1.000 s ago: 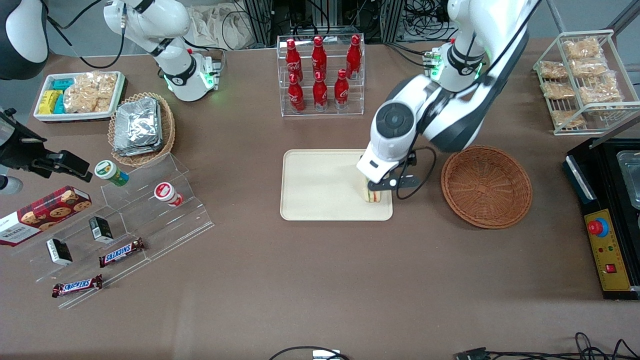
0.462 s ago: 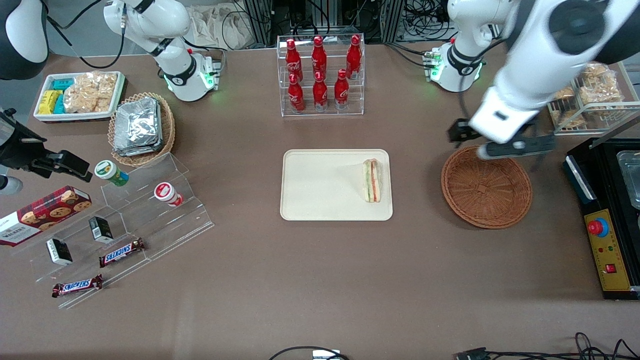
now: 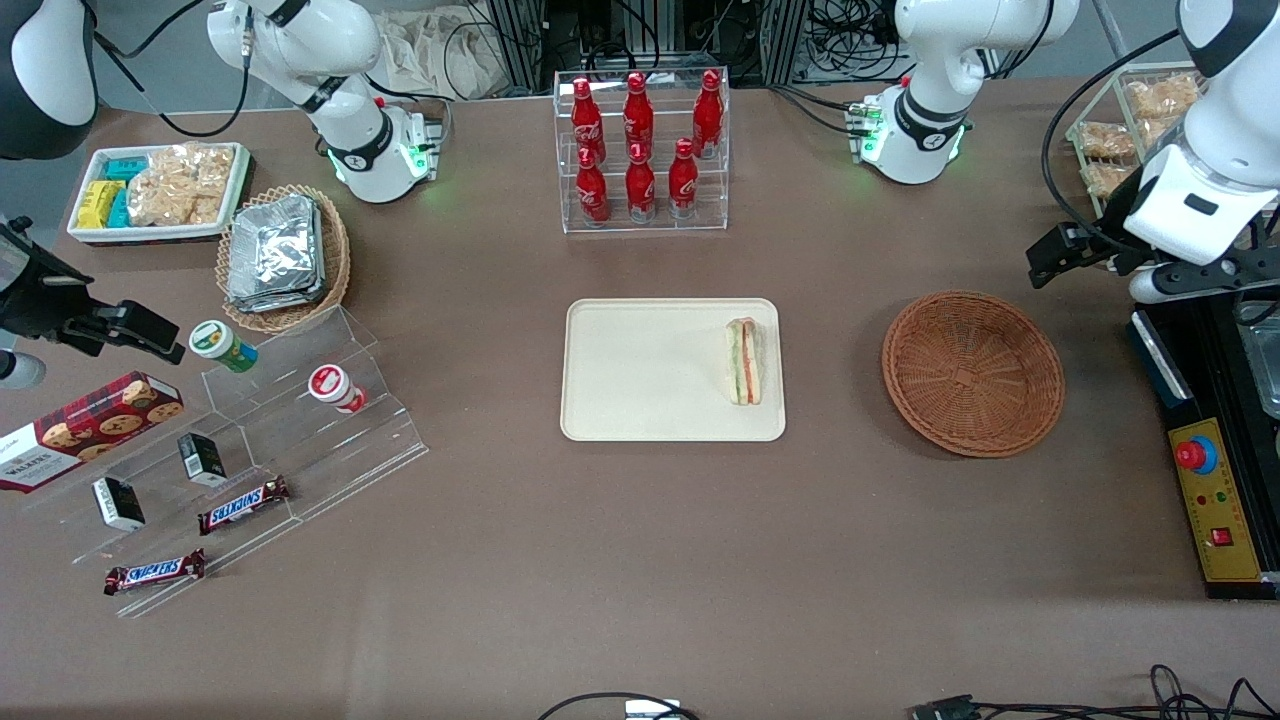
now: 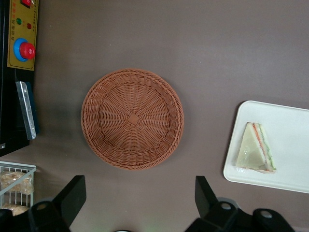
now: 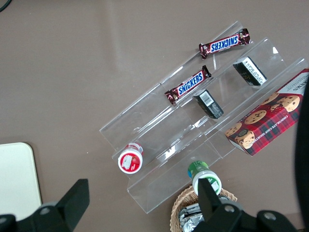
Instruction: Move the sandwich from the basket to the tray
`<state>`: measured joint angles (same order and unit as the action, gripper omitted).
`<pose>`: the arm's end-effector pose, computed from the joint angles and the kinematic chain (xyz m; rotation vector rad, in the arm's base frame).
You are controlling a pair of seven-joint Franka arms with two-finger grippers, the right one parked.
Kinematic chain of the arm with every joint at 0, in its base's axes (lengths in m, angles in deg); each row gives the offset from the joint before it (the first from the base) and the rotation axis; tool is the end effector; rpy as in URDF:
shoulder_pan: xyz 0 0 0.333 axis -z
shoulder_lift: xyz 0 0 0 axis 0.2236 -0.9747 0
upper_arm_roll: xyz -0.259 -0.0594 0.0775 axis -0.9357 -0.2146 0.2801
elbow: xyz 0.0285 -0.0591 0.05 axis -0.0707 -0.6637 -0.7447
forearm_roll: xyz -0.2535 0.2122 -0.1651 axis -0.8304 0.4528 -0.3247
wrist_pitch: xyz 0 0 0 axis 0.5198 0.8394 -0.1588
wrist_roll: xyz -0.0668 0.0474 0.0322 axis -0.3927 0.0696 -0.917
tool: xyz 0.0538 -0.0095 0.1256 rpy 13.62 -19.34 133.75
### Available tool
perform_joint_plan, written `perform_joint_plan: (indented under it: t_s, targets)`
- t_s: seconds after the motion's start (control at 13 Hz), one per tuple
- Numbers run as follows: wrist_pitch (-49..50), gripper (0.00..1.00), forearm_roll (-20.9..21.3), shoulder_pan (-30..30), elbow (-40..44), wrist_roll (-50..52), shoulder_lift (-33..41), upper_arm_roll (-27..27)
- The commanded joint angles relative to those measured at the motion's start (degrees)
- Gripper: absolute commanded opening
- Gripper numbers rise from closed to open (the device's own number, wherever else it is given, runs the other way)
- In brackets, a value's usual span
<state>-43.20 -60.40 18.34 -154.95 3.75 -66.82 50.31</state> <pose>0.4948 -0.0492 0.5345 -3.1061 -0.2199 0.0438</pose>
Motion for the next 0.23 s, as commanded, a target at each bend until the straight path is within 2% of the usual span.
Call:
perform_joint_plan:
  t_s: [0.0, 0.15]
  targets:
    - [0.14, 1.00, -0.59, 0.91, -0.31, 0.00, 1.08, 1.17]
    - [1.10, 1.00, -0.42, 0.91, 0.83, -0.52, 0.73, 1.17]
